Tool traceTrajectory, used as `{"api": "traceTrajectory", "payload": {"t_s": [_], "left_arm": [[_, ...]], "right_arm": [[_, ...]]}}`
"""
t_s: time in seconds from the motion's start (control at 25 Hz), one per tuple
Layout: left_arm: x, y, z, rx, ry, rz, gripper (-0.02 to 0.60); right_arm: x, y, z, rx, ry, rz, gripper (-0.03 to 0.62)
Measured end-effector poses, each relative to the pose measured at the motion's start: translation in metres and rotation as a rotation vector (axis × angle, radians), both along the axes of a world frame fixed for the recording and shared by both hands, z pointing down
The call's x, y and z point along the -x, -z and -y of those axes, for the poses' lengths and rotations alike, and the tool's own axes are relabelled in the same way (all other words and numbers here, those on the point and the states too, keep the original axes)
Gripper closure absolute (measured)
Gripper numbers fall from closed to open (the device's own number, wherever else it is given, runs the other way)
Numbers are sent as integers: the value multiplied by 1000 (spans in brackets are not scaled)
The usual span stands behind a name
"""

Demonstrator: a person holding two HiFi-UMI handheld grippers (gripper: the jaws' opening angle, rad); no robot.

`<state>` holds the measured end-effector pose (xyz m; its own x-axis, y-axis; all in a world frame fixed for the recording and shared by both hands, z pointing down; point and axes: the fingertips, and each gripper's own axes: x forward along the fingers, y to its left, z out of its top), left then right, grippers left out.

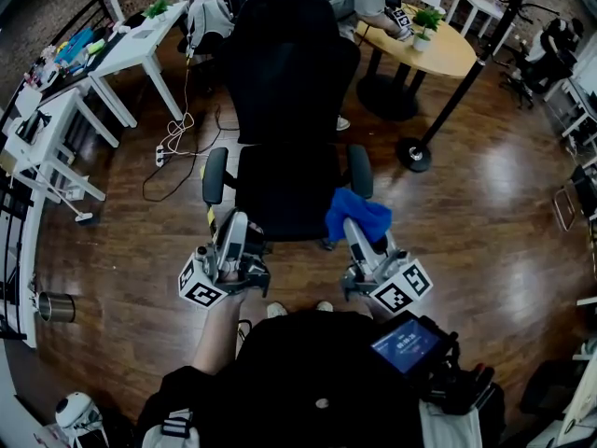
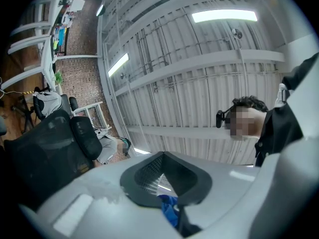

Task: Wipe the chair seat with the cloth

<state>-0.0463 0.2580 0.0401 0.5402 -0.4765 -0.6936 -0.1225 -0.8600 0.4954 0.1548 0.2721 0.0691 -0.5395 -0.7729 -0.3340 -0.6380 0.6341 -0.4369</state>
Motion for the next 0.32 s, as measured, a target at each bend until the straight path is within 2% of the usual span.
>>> {"api": "traceTrajectory", "payload": {"t_s": [0.32], "left_arm": [[5,6,-3,-14,12,-9,588]], "right_arm": [[5,6,-2,-13,6,-5,502]]}}
